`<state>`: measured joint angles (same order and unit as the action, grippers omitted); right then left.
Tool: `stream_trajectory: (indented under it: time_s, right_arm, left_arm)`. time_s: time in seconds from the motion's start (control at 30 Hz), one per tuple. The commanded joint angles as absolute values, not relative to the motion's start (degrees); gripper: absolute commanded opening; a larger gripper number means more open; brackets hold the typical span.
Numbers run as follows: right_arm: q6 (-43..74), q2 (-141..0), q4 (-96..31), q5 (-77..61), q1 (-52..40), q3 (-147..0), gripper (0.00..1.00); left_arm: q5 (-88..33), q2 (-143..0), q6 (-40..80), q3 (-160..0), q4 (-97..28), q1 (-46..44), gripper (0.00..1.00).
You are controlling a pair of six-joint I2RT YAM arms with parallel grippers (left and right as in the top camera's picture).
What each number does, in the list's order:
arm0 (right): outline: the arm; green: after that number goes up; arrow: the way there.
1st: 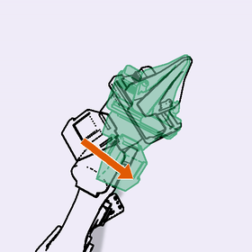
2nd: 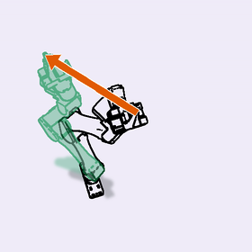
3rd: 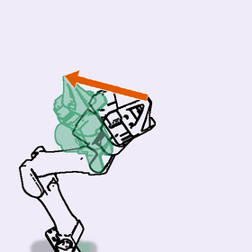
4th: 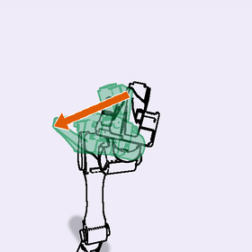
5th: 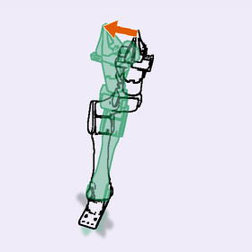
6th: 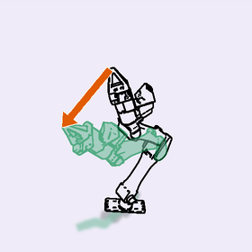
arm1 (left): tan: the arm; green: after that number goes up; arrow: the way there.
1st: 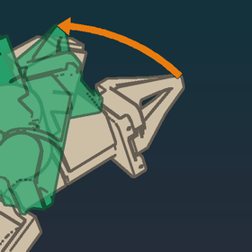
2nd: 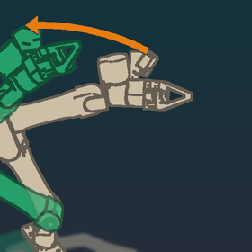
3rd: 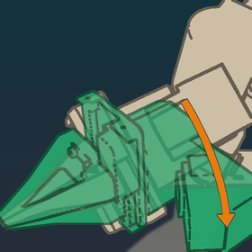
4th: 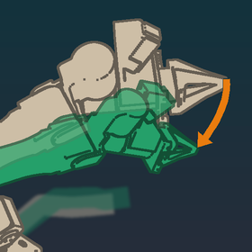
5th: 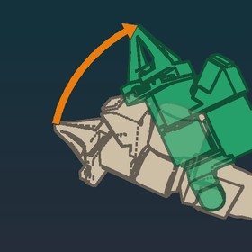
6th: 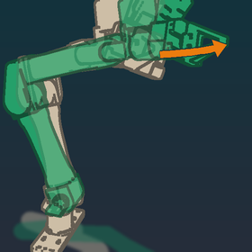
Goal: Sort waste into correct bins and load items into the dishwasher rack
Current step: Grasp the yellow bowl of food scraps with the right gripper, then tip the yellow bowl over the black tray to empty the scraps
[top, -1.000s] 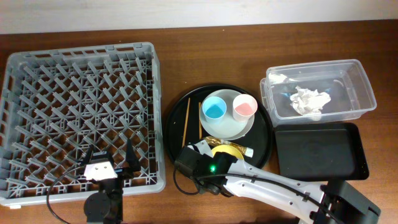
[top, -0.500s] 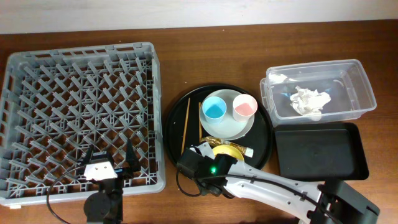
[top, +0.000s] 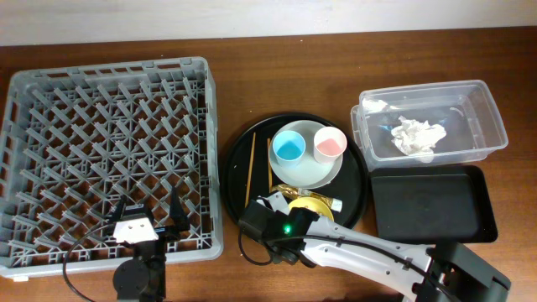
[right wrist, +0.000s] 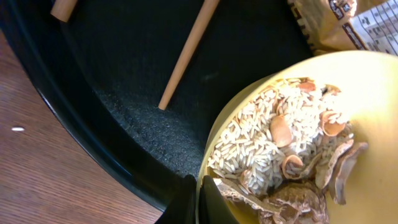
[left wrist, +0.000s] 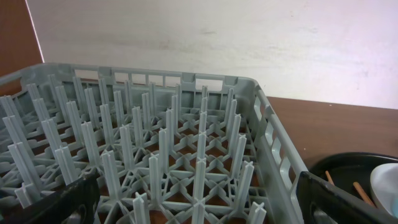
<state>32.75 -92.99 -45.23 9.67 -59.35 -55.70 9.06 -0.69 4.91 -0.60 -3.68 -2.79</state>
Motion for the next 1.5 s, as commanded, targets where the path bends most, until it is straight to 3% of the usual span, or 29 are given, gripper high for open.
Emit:
stream_trajectory:
  time_s: [0.0, 0.27, 0.43, 0.7, 1.0, 1.23, 1.47]
  right_arm:
    - [33.3, -92.9, -48.8, 9.9, -59.6, -59.0, 0.04]
    - [33.3, -88.0, -65.3, 14.0, -57.3, -73.9, 0.04]
    - [33.3, -80.7, -71.3, 11.8, -46.8, -76.8, 0.04]
    - [17.8, -67.5, -74.6, -5.6, -13.5, -76.6, 0.04]
    - [-3.5, -67.3, -75.0, -36.7, 25.9, -72.1, 0.04]
    - [-15.0, -71.6, -72.2, -52.3, 44.0, -60.5, 0.04]
    - [-24.3, -78.7, -66.0, -68.1, 53.1, -48.4, 0.04]
  left_arm:
    - [9.7, -0.4, 4.0, -0.5, -3.9, -2.9, 0.99]
    - [9.7, -0.4, 4.0, -0.5, -3.9, -2.9, 0.99]
    - [9.7, -0.4, 4.0, -0.5, -3.9, -2.9, 0.99]
    - [9.7, -0.4, 4.0, -0.5, -3.9, -2.9, 0.99]
    - [9.7, -0.4, 4.0, -0.5, -3.9, -2.9, 0.99]
    - [9.7, -0.4, 4.0, -0.5, -3.9, -2.9, 0.99]
    - [9.7, -0.4, 4.0, -0.5, -3.9, -2.9, 0.99]
